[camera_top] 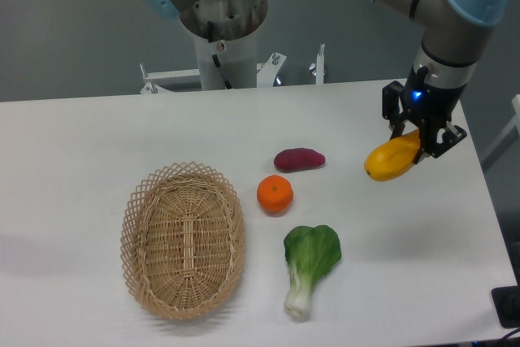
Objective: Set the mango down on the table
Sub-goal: 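Hold the yellow mango in the gripper above the table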
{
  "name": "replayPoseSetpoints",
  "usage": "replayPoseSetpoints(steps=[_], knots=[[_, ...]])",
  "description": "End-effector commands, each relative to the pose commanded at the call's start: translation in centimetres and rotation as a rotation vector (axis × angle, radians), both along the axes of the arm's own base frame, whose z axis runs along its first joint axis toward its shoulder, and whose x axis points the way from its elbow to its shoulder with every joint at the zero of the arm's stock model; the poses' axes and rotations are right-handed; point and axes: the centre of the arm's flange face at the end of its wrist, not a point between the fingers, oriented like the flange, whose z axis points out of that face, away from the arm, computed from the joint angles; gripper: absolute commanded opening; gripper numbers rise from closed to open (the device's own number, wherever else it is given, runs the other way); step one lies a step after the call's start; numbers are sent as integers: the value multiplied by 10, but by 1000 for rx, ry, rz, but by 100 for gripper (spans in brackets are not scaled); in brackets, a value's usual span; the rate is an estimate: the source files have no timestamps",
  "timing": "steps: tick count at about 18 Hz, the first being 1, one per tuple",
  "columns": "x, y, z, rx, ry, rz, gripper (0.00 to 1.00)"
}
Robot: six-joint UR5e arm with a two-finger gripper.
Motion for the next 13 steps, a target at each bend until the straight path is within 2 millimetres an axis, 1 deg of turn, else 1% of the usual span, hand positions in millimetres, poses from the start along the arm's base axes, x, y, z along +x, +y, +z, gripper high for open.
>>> replayPoseSetpoints(steps=[6, 10, 13], knots=[[2, -1, -4, -2, -8, 0, 53], [4, 0, -17, -1, -4, -5, 53], [5, -2, -33, 5, 20, -24, 53]])
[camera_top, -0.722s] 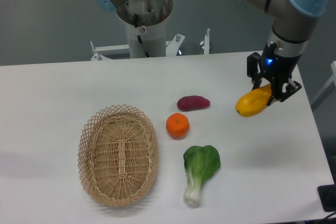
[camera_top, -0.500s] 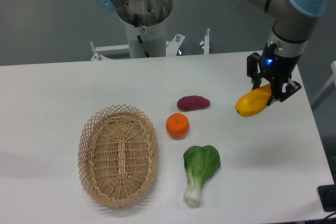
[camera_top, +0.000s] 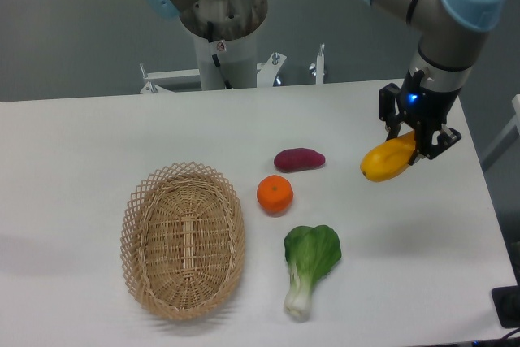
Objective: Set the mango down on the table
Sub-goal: 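Hold the yellow mango in the gripper above the table, then lower the held yellow mango onto the table beside the sweet potato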
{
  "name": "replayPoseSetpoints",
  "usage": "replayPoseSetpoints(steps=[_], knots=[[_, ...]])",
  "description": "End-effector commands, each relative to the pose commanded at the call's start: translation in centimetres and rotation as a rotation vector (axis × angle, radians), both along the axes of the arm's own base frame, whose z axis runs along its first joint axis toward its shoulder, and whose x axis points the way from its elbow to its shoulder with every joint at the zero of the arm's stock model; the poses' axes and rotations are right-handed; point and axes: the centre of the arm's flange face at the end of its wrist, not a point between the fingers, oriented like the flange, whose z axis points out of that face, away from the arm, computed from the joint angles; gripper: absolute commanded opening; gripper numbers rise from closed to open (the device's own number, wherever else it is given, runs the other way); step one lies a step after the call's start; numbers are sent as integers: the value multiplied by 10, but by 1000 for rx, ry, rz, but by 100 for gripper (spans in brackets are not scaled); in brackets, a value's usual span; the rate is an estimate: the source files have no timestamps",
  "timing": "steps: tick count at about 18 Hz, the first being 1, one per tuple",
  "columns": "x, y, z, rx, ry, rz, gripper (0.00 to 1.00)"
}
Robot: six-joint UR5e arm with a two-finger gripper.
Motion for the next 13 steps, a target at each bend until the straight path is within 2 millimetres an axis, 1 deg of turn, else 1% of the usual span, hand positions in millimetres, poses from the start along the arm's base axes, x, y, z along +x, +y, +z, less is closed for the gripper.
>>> replayPoseSetpoints(steps=[2, 5, 8, 11, 13], knots=[[2, -1, -12, -1, 20, -56, 53], [3, -5, -28, 2, 44, -89, 53], [-4, -2, -61, -1, 84, -123, 53], [-12, -4, -89, -46, 114, -170, 53], [-10, -7, -100, -79, 117, -237, 53]])
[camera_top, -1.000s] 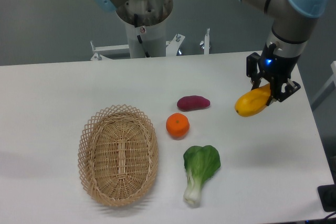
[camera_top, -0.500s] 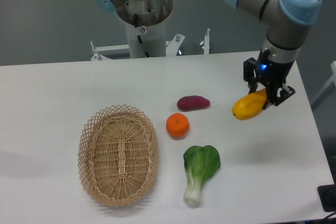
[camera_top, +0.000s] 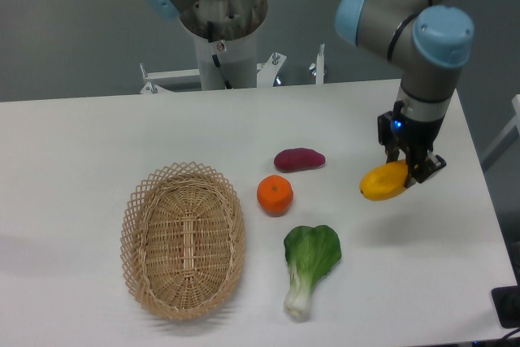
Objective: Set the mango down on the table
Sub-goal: 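Lower the held yellow mango onto the table beside the sweet potato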
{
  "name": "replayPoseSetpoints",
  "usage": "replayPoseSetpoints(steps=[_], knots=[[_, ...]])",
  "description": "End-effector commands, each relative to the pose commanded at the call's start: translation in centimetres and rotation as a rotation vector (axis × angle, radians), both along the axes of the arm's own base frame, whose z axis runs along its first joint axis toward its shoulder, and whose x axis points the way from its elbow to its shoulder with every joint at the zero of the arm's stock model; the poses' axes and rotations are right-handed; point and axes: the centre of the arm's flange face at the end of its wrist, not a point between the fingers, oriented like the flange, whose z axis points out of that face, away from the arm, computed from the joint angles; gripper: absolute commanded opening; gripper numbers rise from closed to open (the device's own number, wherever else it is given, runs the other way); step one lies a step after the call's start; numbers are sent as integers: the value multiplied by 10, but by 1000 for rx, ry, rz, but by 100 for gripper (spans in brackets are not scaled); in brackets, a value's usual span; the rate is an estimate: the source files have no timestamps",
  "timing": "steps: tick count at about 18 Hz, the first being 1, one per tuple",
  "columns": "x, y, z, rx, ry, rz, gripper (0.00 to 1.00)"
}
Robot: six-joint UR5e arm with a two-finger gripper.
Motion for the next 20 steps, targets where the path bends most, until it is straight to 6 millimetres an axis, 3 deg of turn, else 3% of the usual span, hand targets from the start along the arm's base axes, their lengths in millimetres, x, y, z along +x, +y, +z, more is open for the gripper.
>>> replayPoseSetpoints(steps=[4, 11, 19, 20], knots=[[-5, 1, -27, -5, 27, -61, 53], [2, -9, -69, -14, 23, -90, 53], [4, -15, -76, -18, 8, -75, 55], [5, -15, -76, -19, 6, -73, 58]])
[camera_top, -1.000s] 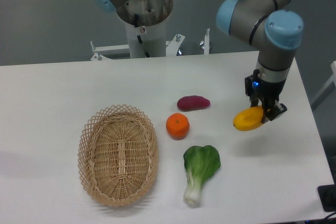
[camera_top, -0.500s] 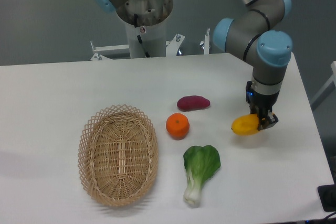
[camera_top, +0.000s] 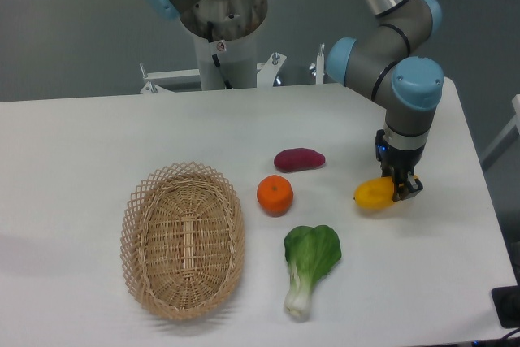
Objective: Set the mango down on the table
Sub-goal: 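Lower the held yellow mango onto the table beside the sweet potato, then open the gripper and lift it up away from the mango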
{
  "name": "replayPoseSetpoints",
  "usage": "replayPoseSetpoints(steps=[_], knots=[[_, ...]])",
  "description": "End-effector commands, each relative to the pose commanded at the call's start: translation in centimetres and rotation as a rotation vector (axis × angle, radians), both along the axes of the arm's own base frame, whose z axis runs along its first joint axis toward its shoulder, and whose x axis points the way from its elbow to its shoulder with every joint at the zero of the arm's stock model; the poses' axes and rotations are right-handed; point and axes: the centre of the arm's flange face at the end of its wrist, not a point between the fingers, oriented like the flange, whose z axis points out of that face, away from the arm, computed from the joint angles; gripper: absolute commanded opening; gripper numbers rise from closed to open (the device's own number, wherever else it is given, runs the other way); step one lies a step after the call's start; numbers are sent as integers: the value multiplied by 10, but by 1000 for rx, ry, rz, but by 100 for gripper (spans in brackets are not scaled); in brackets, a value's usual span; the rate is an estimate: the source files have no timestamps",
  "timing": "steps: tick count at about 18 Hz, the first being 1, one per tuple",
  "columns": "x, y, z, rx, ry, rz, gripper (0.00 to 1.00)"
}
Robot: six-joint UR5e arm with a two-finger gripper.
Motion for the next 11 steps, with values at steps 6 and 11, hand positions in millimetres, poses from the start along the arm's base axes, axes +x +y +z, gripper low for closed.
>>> replayPoseSetpoints(steps=[6, 11], knots=[[-1, 1, 2, 4, 5, 3, 96], [-11, 5, 28, 23, 45, 5, 100]])
